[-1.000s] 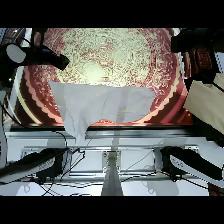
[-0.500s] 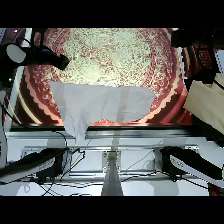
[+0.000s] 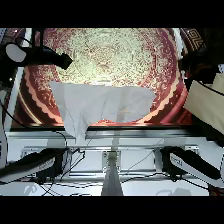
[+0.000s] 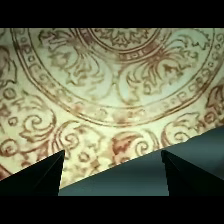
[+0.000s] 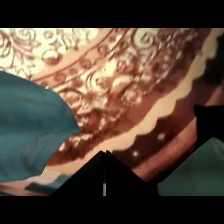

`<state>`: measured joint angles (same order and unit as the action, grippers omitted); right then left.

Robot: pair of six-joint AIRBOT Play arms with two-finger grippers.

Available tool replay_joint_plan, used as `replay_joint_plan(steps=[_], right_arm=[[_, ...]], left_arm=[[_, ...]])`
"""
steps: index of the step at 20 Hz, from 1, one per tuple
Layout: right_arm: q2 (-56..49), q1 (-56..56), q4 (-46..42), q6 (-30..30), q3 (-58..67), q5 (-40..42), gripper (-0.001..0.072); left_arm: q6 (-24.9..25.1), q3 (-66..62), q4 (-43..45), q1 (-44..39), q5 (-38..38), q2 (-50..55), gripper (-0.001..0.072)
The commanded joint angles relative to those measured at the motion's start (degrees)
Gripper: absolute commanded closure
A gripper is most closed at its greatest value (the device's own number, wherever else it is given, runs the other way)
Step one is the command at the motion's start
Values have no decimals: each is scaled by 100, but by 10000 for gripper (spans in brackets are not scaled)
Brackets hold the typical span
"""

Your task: Fold the clothes and pants, and hang the long-sleeved shirts on hangers.

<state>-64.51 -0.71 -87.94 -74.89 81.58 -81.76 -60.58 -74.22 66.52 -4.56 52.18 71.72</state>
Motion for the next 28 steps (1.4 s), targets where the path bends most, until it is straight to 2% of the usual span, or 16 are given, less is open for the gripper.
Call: replay_joint_plan(steps=[1,4,6,7,8,9,11,14,17,22,23,26,27,28], right_arm=[[129,916,1569,396,-1803,-278,700],[127,1071,2479,927,-3327,175,700],[127,1071,2739,800,-4166,916,690],[116,1071,2763,531,-4474,1274,609],[101,1071,2776,273,-4723,1574,446],[96,1071,2855,83,-4940,1816,331],[68,1071,3246,-4,-5237,2083,321],[-166,1067,3980,7,-5574,2319,321],[-398,1067,4544,323,-5748,2170,322],[-487,1064,5047,341,-5777,2938,338],[-522,1064,5169,350,-5775,3069,381],[-553,1067,5259,584,-5624,3351,634],[-553,1067,5254,745,-5464,3359,687],[-553,1067,5252,868,-5265,3346,698]], left_arm=[[-337,0,-402,-4,42,-2,4],[-334,0,-345,15,435,-2,4],[-334,-2,-120,20,828,-13,5],[-337,-4,20,42,1016,-57,6],[-337,-4,221,63,1178,-155,15],[-345,-4,400,92,1283,-297,15],[-501,-4,833,236,1327,-643,14],[-859,-2,1384,629,1373,-1099,15],[-916,-2,1405,1191,1635,-1366,15],[-997,11,1403,1836,1923,-1421,15],[-1021,31,1399,1867,1908,-1412,15],[-1147,393,1403,1871,1674,-1412,15],[-1147,595,1429,1878,1641,-1412,15],[-1147,804,1460,1910,1641,-1414,15]])
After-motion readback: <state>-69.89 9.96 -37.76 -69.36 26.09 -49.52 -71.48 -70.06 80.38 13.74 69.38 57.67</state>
